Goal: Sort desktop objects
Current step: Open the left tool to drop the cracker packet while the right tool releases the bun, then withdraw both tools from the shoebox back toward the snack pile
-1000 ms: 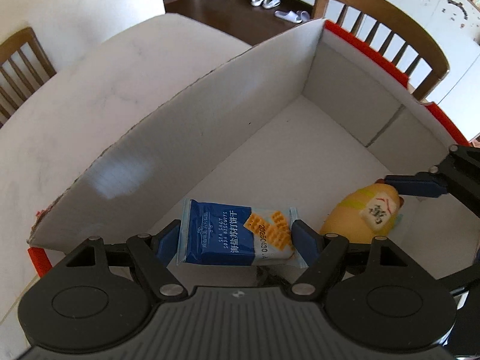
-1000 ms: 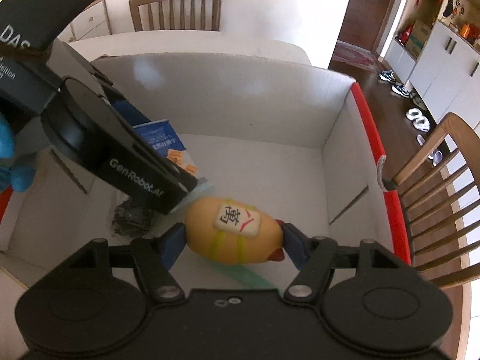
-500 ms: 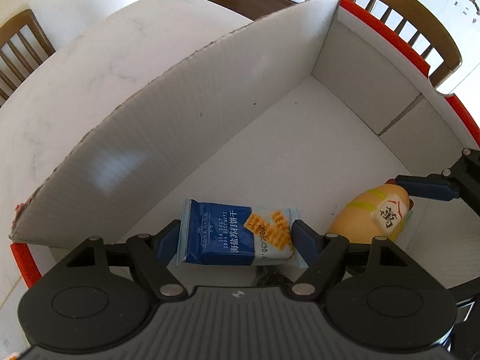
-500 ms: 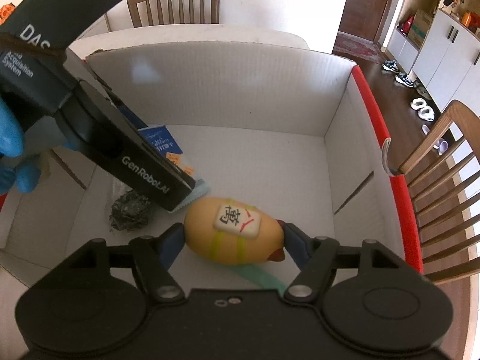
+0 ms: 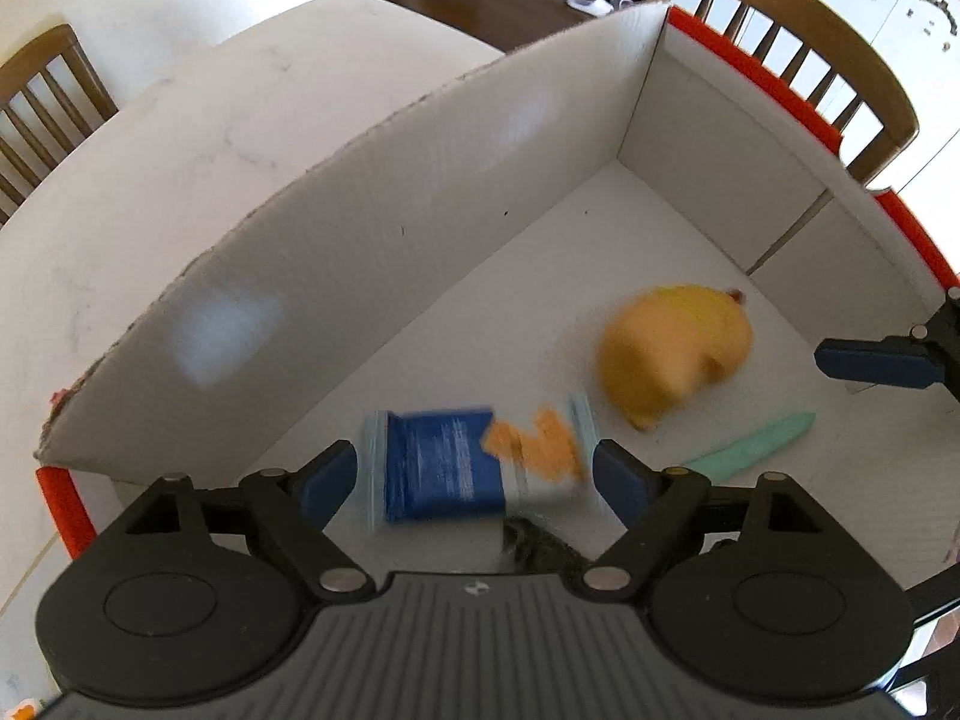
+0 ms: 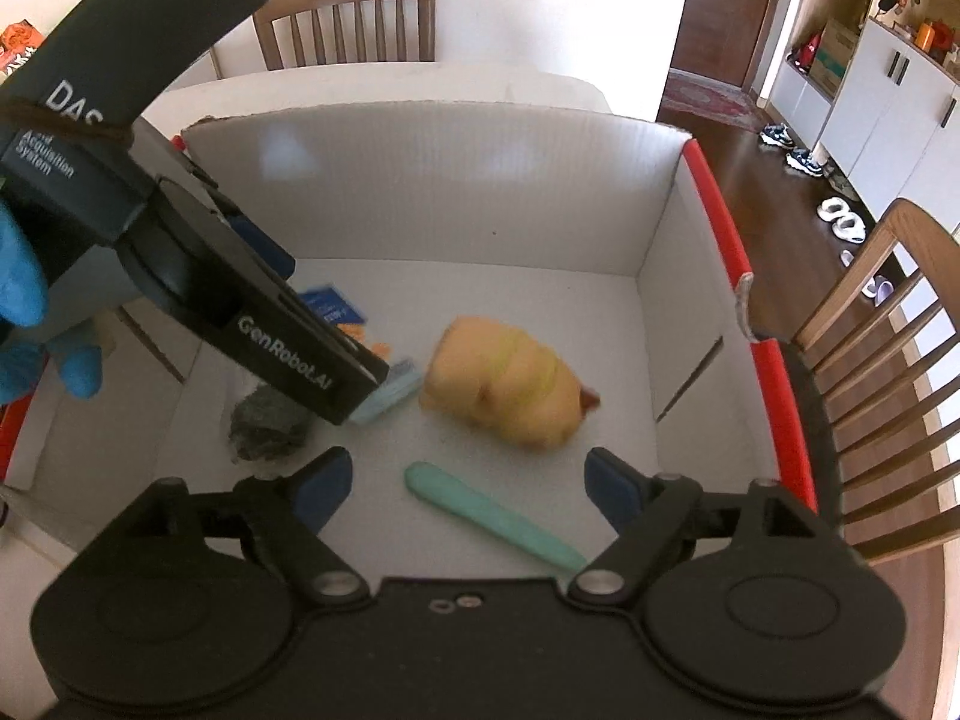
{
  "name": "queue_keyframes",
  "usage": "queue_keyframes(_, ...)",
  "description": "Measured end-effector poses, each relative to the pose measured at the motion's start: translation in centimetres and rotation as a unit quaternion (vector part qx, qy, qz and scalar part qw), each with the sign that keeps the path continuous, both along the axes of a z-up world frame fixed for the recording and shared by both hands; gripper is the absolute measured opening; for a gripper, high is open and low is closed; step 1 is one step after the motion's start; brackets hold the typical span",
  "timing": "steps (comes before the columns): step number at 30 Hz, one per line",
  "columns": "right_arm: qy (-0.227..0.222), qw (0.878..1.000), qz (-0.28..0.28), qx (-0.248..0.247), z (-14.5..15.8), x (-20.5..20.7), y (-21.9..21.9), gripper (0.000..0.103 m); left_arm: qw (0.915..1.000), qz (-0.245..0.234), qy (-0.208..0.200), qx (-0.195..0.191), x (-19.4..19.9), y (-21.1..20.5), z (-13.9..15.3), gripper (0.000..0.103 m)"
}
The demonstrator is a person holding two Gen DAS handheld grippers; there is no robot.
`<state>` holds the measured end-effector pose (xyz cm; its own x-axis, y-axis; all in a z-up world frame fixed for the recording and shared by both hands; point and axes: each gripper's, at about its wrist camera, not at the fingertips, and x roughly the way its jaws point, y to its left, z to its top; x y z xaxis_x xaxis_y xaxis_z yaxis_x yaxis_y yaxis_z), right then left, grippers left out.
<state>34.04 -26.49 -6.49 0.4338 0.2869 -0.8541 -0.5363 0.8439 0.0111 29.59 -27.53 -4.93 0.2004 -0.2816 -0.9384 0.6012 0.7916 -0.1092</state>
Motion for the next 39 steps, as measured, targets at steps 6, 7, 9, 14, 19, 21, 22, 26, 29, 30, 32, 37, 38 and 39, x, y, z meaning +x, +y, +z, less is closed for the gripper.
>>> queue_keyframes(6,-0.007,1.0,-0.008,0.007,1.2,-0.6,-0.5,0.085,0.9998,0.005,-0.009,-0.015,-0.6,0.7,1.4,0.089)
queue_keyframes(7,-0.009,1.0,-0.008,0.008,1.5,-0.8,-0.6,0.085,0.9998,0.007,-0.012,-0.014,-0.7,0.8,1.7,0.089)
queue_keyframes(9,-0.01,1.0,-0.008,0.01,1.8,-1.0,-0.7,0.085,0.9997,0.006,-0.017,-0.018,-1.0,0.9,2.1,0.089)
queue_keyframes(14,-0.016,1.0,-0.007,0.011,2.7,-1.5,-0.6,0.085,0.9992,0.009,-0.028,-0.029,-2.1,1.7,3.4,0.088)
queue_keyframes(19,-0.022,1.0,-0.007,0.016,3.7,-2.3,-0.5,0.085,0.9978,0.017,-0.049,-0.04,-3.1,3.3,5.3,0.089)
queue_keyframes(21,-0.024,0.999,-0.01,0.02,4.3,-2.7,-0.5,0.085,0.9971,0.019,-0.056,-0.048,-3.5,3.9,5.9,0.089)
queue_keyframes(22,-0.024,0.999,-0.011,0.023,4.5,-2.9,-0.6,0.085,0.9968,0.021,-0.059,-0.05,-3.7,4.2,6.2,0.089)
queue_keyframes(26,-0.028,0.999,-0.014,0.034,5.4,-3.7,-0.6,0.085,0.9955,0.024,-0.068,-0.061,-4.4,5.0,6.9,0.089)
queue_keyframes(29,-0.03,0.998,-0.018,0.043,6.1,-4.3,-0.7,0.086,0.9942,0.03,-0.077,-0.069,-5.4,5.7,7.6,0.089)
queue_keyframes(30,-0.03,0.998,-0.02,0.045,6.3,-4.5,-0.7,0.086,0.9938,0.032,-0.08,-0.07,-6.2,6.6,8.0,0.089)
queue_keyframes(32,-0.031,0.998,-0.024,0.052,6.8,-5.0,-0.8,0.086,0.9929,0.033,-0.085,-0.077,-6.5,6.7,8.1,0.089)
queue_keyframes(37,-0.039,0.997,-0.033,0.063,7.9,-6.1,-0.6,0.087,0.9904,0.033,-0.095,-0.095,-7.9,7.9,9.1,0.089)
queue_keyframes(38,-0.04,0.997,-0.033,0.064,8.1,-6.4,-0.5,0.087,0.99,0.031,-0.096,-0.098,-8.2,8.2,9.3,0.089)
queue_keyframes(39,-0.043,0.996,-0.032,0.064,8.3,-6.7,-0.4,0.087,0.9897,0.029,-0.097,-0.101,-8.4,8.4,9.4,0.089)
